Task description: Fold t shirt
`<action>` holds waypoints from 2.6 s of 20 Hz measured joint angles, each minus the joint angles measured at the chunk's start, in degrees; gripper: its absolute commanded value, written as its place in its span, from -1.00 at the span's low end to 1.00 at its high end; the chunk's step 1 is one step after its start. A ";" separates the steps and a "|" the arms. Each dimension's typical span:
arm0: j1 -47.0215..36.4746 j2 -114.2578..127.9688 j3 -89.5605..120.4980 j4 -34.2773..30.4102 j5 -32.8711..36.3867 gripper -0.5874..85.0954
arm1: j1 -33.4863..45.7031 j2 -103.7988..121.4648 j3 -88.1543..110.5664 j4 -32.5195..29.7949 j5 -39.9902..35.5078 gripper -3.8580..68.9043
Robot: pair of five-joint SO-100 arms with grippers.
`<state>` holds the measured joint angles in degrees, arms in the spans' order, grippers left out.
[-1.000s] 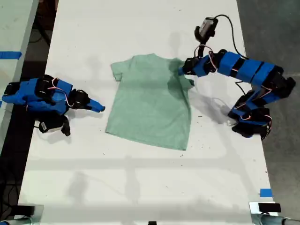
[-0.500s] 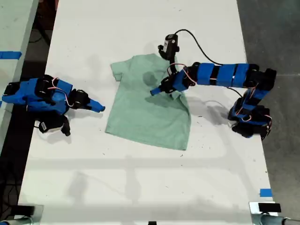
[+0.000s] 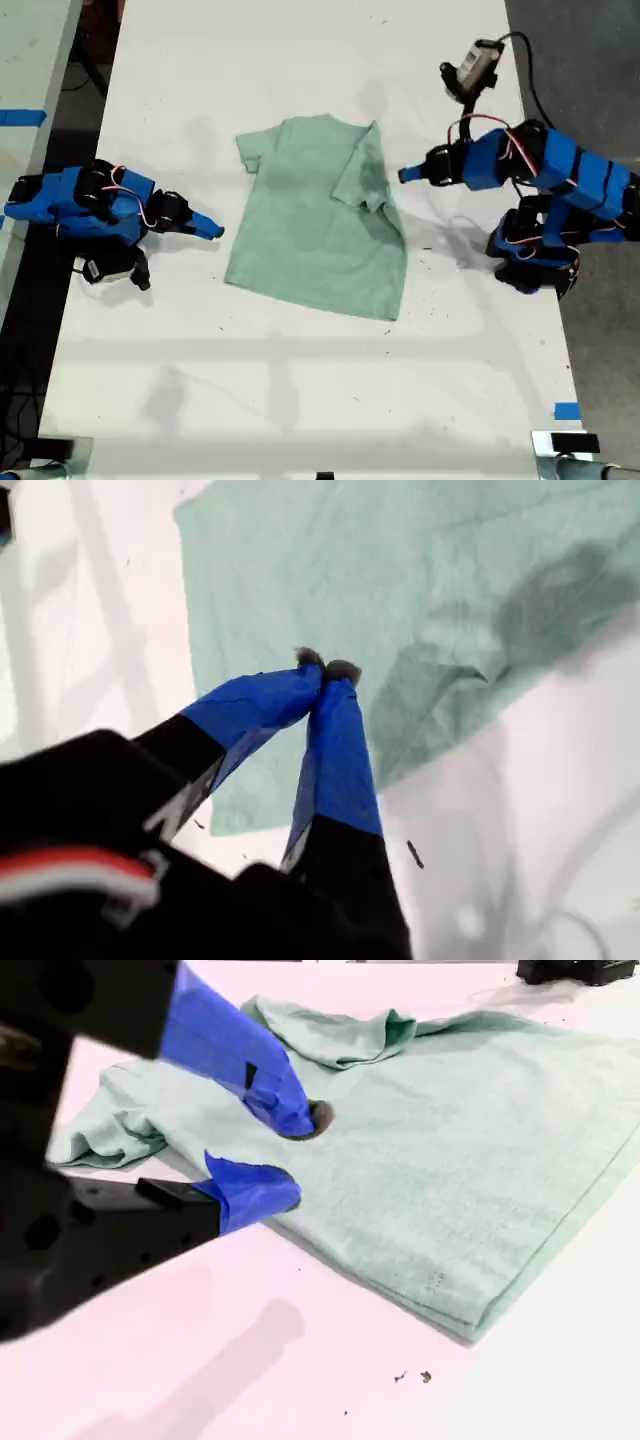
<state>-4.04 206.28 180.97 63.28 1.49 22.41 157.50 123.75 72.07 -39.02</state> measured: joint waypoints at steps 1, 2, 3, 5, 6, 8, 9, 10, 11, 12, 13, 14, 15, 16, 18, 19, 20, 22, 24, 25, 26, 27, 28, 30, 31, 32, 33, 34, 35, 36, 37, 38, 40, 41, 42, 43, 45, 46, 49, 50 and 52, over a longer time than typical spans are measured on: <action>0.00 0.00 0.00 0.00 0.00 -0.80 | 0.09 9.23 9.58 -0.09 1.14 -0.89; 0.00 0.00 0.00 0.00 0.00 -0.80 | -0.97 18.11 19.07 -1.23 2.20 -0.89; 0.00 0.00 0.00 0.00 0.00 -0.80 | -2.99 26.81 28.48 -2.29 2.90 -0.89; 0.00 0.00 0.00 0.00 0.00 -0.80 | -6.42 39.29 43.15 -3.43 3.69 -0.89; 0.00 0.00 0.00 0.00 0.00 -0.80 | -6.42 40.96 48.69 -4.66 4.31 -0.89; 0.00 0.00 0.00 0.00 0.00 -0.79 | -6.06 42.36 50.27 -4.75 7.56 -0.89; 0.00 0.00 0.00 0.00 0.00 -0.79 | -5.27 42.63 50.36 -4.75 8.53 -0.89; 0.00 0.00 0.00 0.00 0.00 -0.79 | -5.19 42.63 50.36 -4.57 9.32 -0.88; 0.00 0.00 0.00 0.00 0.00 -0.79 | -5.27 42.63 50.45 -3.87 10.11 -0.88; 0.00 0.00 0.00 0.00 0.00 -0.79 | -5.36 42.63 50.45 -3.25 10.72 -0.89; 0.00 0.00 0.00 0.00 0.00 -0.79 | -5.36 42.63 50.45 -2.90 11.25 -0.89; 0.00 0.00 0.00 0.00 0.00 -0.79 | -5.36 42.63 50.45 -2.64 11.87 -0.89; 0.00 0.00 0.00 0.00 0.00 -0.79 | -5.36 42.63 50.45 -2.37 12.30 -0.89; 0.00 0.00 0.00 0.00 0.00 -0.79 | -5.36 42.63 50.45 -2.11 12.83 -0.89; 0.00 0.00 0.00 0.00 0.00 -0.79 | -5.36 42.63 50.45 -1.93 13.36 -0.89; 0.00 0.00 0.00 0.00 0.00 -0.79 | -5.36 42.63 50.45 -1.93 13.54 -0.89; 0.00 0.00 0.00 0.00 0.00 -0.79 | -5.36 42.63 50.45 -1.93 13.54 -0.89; 0.00 0.00 0.00 0.00 0.00 -0.79 | -5.36 42.63 50.45 -1.93 13.97 -0.89; 0.00 0.00 0.00 0.00 0.00 -0.79 | -5.36 42.63 50.45 -1.85 14.15 -0.89; 0.00 0.00 0.00 0.00 0.00 -0.79 | -5.36 42.63 50.45 -1.58 14.15 -0.89; 0.00 0.00 0.00 0.00 0.00 -0.79 | -5.36 42.63 50.45 -1.58 14.24 -0.89; 0.00 0.00 0.00 0.00 0.00 -0.79 | -5.36 42.63 50.45 -1.58 14.24 -0.89; 0.00 0.00 0.00 0.00 0.00 -0.79 | -5.36 42.63 50.45 -1.58 14.24 -0.89; 0.00 0.00 0.00 0.00 0.00 -0.79 | -5.36 42.63 50.45 -1.32 14.59 -0.89; 0.00 0.00 0.00 0.00 0.00 -0.79 | -5.36 42.63 50.45 -1.32 14.68 -0.89; 0.00 0.00 0.00 0.00 0.00 -0.79 | -5.36 42.63 50.45 -1.32 14.68 -0.89; 0.00 0.00 0.00 0.00 0.00 -0.79 | -5.36 42.63 50.45 -1.32 14.68 -0.89; 0.00 0.00 0.00 0.00 0.00 -0.79 | -5.36 42.63 50.45 -1.32 14.68 -0.89; 0.00 0.00 0.00 0.00 0.00 -0.79 | -5.36 42.63 50.45 -1.32 14.94 -0.89; 0.00 0.00 0.00 0.00 0.00 -0.79 | -5.36 42.63 50.45 -1.32 15.21 -0.89; 0.00 0.00 0.00 0.00 0.00 -0.79 | -5.36 42.63 50.45 -1.32 15.38 -0.89; 0.00 0.00 0.00 0.00 0.00 -0.79 | -5.36 42.63 50.45 -1.05 15.64 -0.89; 0.00 0.00 0.00 0.00 0.00 -0.79 | -5.36 42.63 50.45 -0.97 15.73 -0.89; 0.00 0.00 0.00 0.00 0.00 -0.79 | -5.36 42.63 50.45 -0.97 15.73 -0.89; 0.00 0.00 0.00 0.00 0.00 -0.79 | -5.36 42.63 50.45 -0.97 15.73 -0.89; 0.00 0.00 0.00 0.00 0.18 -0.79 | -5.36 42.63 50.45 -0.97 15.73 -0.89; -0.53 0.00 0.00 0.00 0.44 -0.79 | -5.36 42.63 50.45 -0.97 15.82 -0.89; -0.88 0.00 0.00 0.00 0.44 -0.79 | -5.36 42.63 50.45 -0.97 16.00 -0.89; -3.43 0.00 0.18 0.00 -3.87 -0.74 | -5.36 42.63 50.45 -0.97 16.00 -0.89; -4.75 0.00 0.35 -0.09 -5.10 -0.72 | -5.36 42.63 50.45 -0.97 16.00 -0.89; -6.15 0.00 0.70 -0.18 -7.47 -0.71 | -5.36 42.63 50.45 -0.97 16.00 -0.89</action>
<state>-10.20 206.28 181.67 63.11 -5.98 17.05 200.13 174.20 71.10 -23.03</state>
